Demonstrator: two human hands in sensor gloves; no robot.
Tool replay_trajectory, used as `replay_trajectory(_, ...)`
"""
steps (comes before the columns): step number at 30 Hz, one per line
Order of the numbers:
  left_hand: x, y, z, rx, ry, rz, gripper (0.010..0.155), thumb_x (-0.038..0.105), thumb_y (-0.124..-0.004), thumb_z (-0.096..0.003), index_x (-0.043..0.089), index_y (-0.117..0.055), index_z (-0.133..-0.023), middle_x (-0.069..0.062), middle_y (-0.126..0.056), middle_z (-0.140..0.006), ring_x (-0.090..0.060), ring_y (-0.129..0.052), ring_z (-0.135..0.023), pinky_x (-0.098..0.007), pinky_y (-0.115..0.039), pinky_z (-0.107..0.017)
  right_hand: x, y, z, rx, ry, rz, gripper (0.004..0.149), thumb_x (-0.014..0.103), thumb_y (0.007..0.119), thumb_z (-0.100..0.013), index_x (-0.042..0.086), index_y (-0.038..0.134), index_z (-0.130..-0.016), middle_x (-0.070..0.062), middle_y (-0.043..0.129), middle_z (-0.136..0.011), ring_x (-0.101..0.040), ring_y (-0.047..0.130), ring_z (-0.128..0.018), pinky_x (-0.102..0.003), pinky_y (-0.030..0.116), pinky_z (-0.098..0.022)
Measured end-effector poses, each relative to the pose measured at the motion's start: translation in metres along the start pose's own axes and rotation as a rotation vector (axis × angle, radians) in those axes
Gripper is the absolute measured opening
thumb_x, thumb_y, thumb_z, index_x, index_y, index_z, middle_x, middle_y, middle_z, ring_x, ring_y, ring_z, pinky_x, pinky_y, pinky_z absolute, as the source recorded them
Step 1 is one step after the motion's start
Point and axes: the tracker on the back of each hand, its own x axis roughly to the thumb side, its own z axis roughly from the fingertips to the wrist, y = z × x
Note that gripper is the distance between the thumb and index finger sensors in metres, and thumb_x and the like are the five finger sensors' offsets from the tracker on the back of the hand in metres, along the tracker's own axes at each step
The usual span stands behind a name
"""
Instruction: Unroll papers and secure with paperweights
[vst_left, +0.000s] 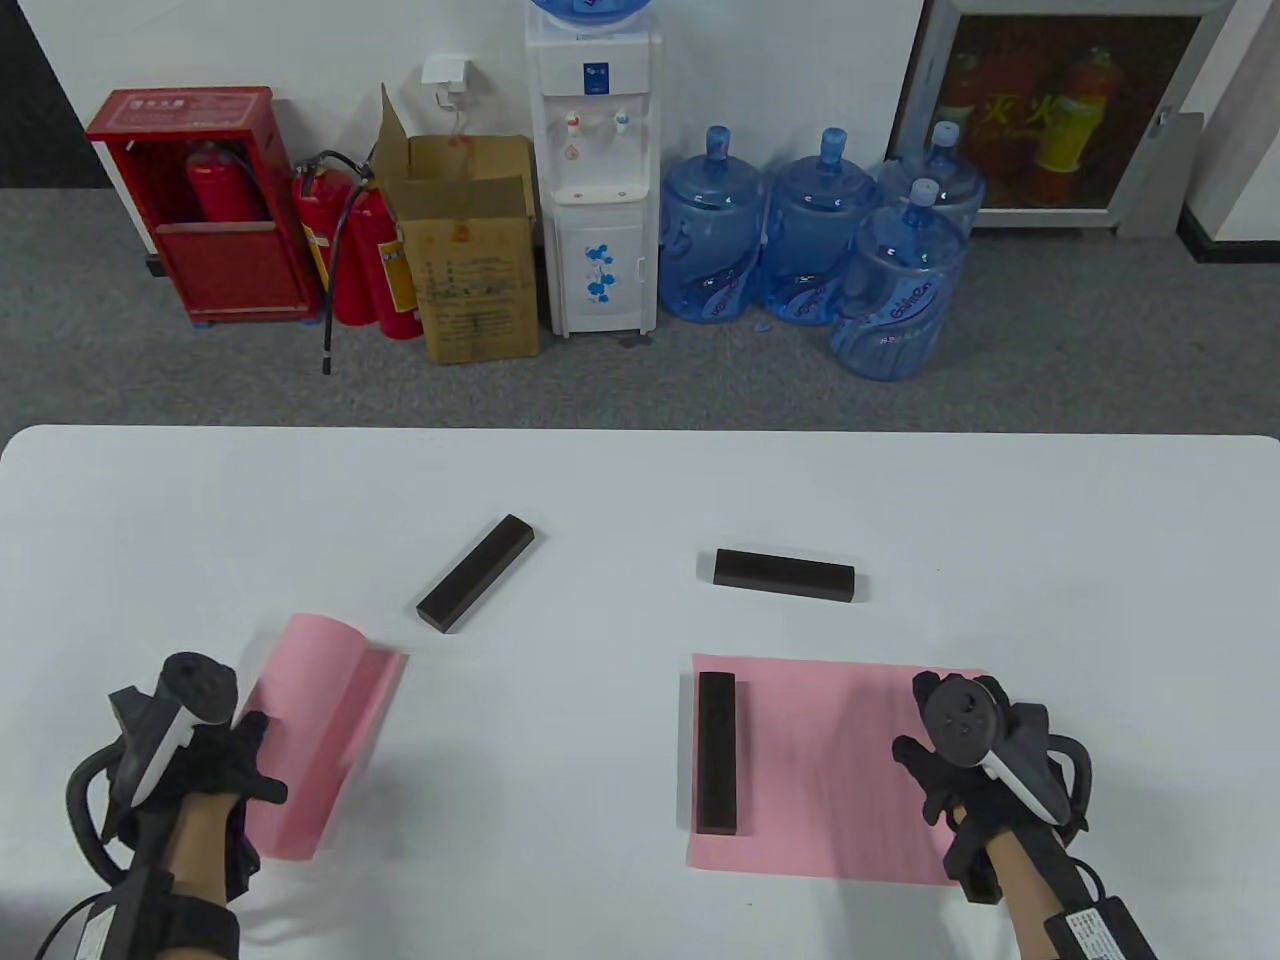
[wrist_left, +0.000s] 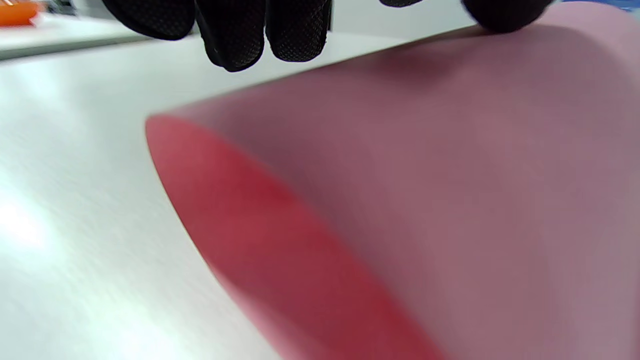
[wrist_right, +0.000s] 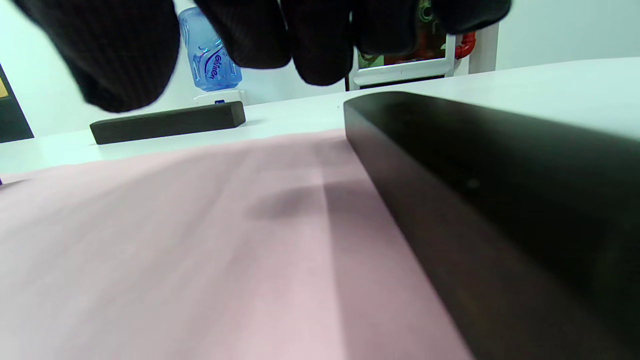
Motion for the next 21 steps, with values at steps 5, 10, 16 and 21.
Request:
replay_trajectory(5,0.023,-0.012,0.006,-0.086,-0.102,-0.022,0.081,0.067,-0.063,-0.0452,0.049,-0.020,-0.111,-0.012,-0.047,-0.125,-0.048,-0.062,-0.108,-0.066,-0.053,-0.075,0.000,0.000,0.000,0.005,-0.004,0.006,0.077,0.053,0.079,-0.037,0.023,0.058,-0.105,-0.009,0.055,-0.109,-0.040,0.048,-0.105,-0.063,0.045,-0.073)
replay_trajectory(10,0.047,-0.026,0.013,-0.088,-0.145,-0.083,0.089,0.065,-0.069,-0.0448,0.048,-0.005,-0.105,-0.014,-0.042,-0.123,-0.041,-0.081,-0.094,-0.059,-0.068,-0.065,0.000,0.000,0.001,0.006,-0.007,0.006,0.077,0.053,0.079,-0.037,0.023,0.058,-0.105,-0.009,0.054,-0.109,-0.040,0.048,-0.105,-0.063,0.045,-0.073)
replay_trajectory(16,0.065,-0.008,0.036,0.033,-0.214,-0.022,0.088,0.052,-0.075,-0.0481,0.046,-0.008,-0.104,-0.013,-0.055,-0.116,-0.024,-0.100,-0.068,-0.050,-0.080,-0.052,-0.001,0.000,0.000,0.007,-0.014,-0.005,0.077,0.052,0.079,-0.037,0.023,0.058,-0.105,-0.009,0.055,-0.109,-0.040,0.048,-0.105,-0.063,0.045,-0.073)
replay_trajectory(21,0.087,0.025,0.075,0.147,-0.368,0.196,0.084,0.048,-0.074,-0.0496,0.046,-0.011,-0.105,-0.013,-0.059,-0.114,-0.022,-0.101,-0.063,-0.048,-0.082,-0.049,0.000,0.001,0.000,0.010,-0.020,-0.012,0.077,0.052,0.079,-0.037,0.023,0.058,-0.105,-0.009,0.055,-0.109,-0.040,0.048,-0.105,-0.063,0.045,-0.073)
